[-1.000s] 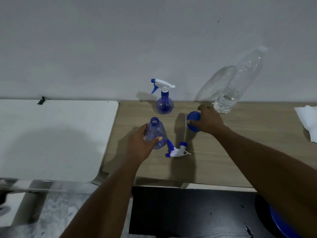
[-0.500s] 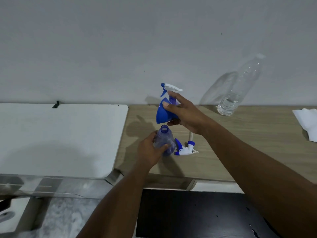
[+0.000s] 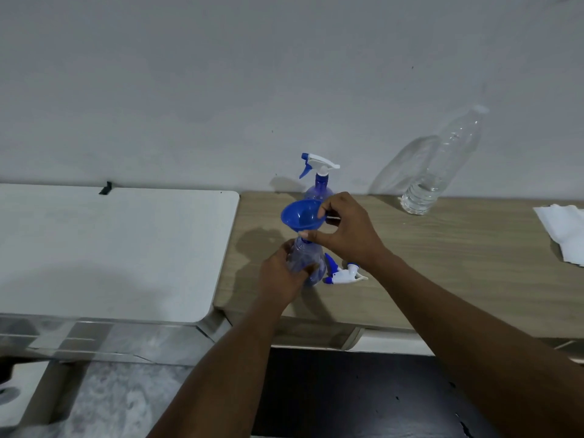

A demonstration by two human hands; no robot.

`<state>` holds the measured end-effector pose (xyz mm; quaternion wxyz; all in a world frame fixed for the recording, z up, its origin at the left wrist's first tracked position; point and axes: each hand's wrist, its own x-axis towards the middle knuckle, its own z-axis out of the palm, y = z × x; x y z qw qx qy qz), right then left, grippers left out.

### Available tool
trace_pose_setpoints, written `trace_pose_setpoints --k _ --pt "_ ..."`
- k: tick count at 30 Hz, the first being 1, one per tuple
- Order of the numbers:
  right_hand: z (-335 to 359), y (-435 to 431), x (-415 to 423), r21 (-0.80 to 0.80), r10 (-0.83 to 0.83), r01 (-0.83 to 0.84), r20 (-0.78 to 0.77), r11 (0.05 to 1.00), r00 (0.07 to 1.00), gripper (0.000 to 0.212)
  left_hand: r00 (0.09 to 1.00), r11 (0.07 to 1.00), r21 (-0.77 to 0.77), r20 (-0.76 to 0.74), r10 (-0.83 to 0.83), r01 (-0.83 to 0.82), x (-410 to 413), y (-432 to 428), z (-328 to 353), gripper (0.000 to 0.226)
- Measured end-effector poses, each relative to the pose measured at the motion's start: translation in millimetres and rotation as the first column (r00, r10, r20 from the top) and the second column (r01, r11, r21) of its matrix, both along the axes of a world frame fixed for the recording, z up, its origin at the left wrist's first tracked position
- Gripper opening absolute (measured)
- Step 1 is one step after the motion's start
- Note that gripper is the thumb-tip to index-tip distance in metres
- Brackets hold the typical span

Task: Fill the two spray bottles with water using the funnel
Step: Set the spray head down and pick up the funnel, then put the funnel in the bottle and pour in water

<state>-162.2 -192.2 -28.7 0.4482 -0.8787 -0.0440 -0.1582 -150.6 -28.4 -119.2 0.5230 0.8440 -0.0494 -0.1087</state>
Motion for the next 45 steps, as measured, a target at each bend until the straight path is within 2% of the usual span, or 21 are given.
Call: trace_pose_setpoints --k 3,6,10,12,14,16,17,19,21,22,24,26,30,32,35,38,42,45 --pt "-7.5 -3.3 -5.7 -0.059 0.025 -0.024 0.004 0.998 1.000 0.044 1.000 1.000 -0.020 -0.012 0.005 -0.005 -1.8 -0.9 3.3 0.045" --pt "-9.9 -6.9 -9.9 -0.087 0.032 -0.033 -0.015 0.996 0.999 0.048 1.000 0.999 -0.047 -0.010 -0.016 0.016 -2.2 -1.7 2.5 0.048" --pt "-8.1 -10.6 -14.7 -0.092 0.052 -0.058 -0.066 0.994 0.996 0.068 1.000 0.999 -0.035 -0.006 -0.014 0.014 -6.8 -0.7 6.0 0.063" --pt "-4.0 -13.6 -18.0 -0.043 0.041 -0.045 -0.091 0.998 0.995 0.083 1.000 1.000 0.014 0.019 0.017 -0.017 -7.4 -0.5 5.4 0.084" --pt "-0.4 -18.4 -23.1 0.007 0.016 -0.015 -0.075 1.000 0.997 0.083 0.996 0.994 0.076 0.041 0.078 -0.081 -10.3 -2.2 4.8 0.099" --pt "-1.7 -27.7 -27.5 0.062 -0.041 0.044 -0.036 0.997 0.998 0.072 0.984 0.972 0.160 0.080 0.162 -0.173 -19.8 -5.1 6.3 0.105" --pt "-4.1 -34.2 -28.7 0.080 -0.092 0.093 -0.016 0.992 0.996 0.067 0.970 0.953 0.202 0.140 0.200 -0.226 -26.7 -5.7 5.9 0.098" --pt "-11.0 -51.8 -29.6 0.085 -0.201 0.198 0.027 0.976 0.979 0.052 0.928 0.924 0.251 0.313 0.205 -0.288 -41.3 -6.9 1.4 0.067" --pt "-16.5 -73.2 -30.2 0.064 -0.279 0.276 0.044 0.959 0.959 0.031 0.912 0.913 0.321 0.395 0.111 -0.250 -54.8 -10.0 -4.8 0.034" --pt "-17.8 -85.4 -30.5 0.050 -0.308 0.306 0.031 0.951 0.951 0.022 0.918 0.909 0.360 0.392 0.056 -0.209 -61.1 -14.0 -8.9 0.026" --pt "-17.2 -112.5 -29.2 0.020 -0.351 0.350 0.009 0.936 0.937 0.015 0.920 0.902 0.409 0.391 -0.036 -0.139 -72.4 -28.8 -15.9 0.023" --pt "-6.4 -143.2 -21.9 -0.010 -0.396 0.398 0.060 0.917 0.916 0.017 0.901 0.909 0.405 0.424 -0.087 -0.103 -79.0 -54.7 -16.5 0.023" --pt "35.4 -215.9 11.5 -0.121 -0.480 0.509 0.203 0.852 0.853 0.036 0.920 0.935 0.353 0.377 -0.104 -0.039 -66.5 -131.8 7.6 0.024" --pt "57.2 -243.6 33.3 -0.243 -0.493 0.530 0.199 0.813 0.847 0.049 0.925 0.938 0.347 0.360 -0.122 -0.012 -49.5 -165.3 25.4 0.024" --pt "84.6 -287.5 61.7 -0.489 -0.501 0.457 0.045 0.743 0.864 0.062 0.952 0.948 0.307 0.260 -0.163 0.078 -20.7 -223.0 50.9 0.040" --pt "99.0 -310.9 74.4 -0.587 -0.431 0.318 -0.059 0.744 0.900 0.050 0.966 0.949 0.297 0.197 -0.167 0.104 5.0 -269.7 68.7 0.071" --pt "111.2 -302.5 59.0 -0.656 -0.278 0.223 0.020 0.721 0.960 0.045 0.990 0.986 0.146 0.110 -0.090 0.074 19.2 -305.4 85.1 0.108" --pt "116.4 -289.6 42.2 -0.694 -0.195 0.204 0.093 0.691 0.976 0.042 0.994 0.994 0.101 0.096 -0.057 0.047 24.1 -316.6 87.3 0.122"
